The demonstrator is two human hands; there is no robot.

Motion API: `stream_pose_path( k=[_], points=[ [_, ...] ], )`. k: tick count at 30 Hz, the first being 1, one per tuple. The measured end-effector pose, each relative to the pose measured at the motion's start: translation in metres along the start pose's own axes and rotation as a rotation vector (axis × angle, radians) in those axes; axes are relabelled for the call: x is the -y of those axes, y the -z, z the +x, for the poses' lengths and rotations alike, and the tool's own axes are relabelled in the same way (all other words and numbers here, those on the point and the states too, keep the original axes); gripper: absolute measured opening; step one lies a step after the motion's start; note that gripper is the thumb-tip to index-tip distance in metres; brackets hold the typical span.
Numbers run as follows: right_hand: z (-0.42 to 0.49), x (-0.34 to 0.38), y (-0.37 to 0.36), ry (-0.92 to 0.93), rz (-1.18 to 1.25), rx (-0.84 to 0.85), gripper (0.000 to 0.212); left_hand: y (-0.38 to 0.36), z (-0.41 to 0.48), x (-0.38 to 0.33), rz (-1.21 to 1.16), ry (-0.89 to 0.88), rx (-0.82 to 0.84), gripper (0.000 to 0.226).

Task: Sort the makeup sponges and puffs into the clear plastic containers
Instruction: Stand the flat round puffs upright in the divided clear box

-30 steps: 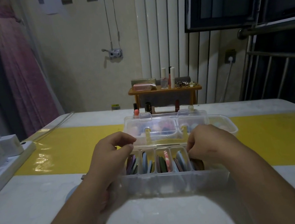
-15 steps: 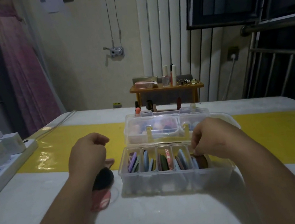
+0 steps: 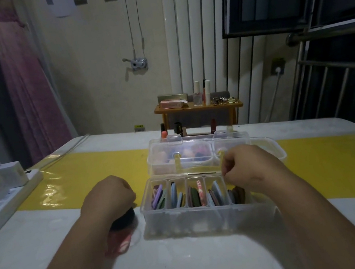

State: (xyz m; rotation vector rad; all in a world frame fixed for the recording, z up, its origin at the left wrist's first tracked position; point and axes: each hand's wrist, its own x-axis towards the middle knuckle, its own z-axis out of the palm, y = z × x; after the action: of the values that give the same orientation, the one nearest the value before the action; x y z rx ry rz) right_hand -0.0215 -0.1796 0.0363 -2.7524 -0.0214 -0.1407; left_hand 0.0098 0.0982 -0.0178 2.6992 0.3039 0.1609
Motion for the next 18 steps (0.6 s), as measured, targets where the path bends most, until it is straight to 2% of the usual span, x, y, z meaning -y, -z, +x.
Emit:
stream_pose_path(
  k=[8, 15, 18],
  points=[
    [0.0, 0.0, -0.003, 0.045, 0.148, -0.067, 0.019, 0.002, 0.001, 0.001, 0.127, -0.08, 0.09, 0.039],
    [0.001, 0.0, -0.006, 0.053, 0.219, -0.079, 0.02, 0.006, -0.003, 0.007, 0.156, -0.181, 0.053, 0.03],
    [0.002, -0.001, -0.007, 0.066, 0.236, -0.086, 0.021, 0.01, -0.005, 0.001, 0.052, -0.177, 0.074, 0.012]
  ],
)
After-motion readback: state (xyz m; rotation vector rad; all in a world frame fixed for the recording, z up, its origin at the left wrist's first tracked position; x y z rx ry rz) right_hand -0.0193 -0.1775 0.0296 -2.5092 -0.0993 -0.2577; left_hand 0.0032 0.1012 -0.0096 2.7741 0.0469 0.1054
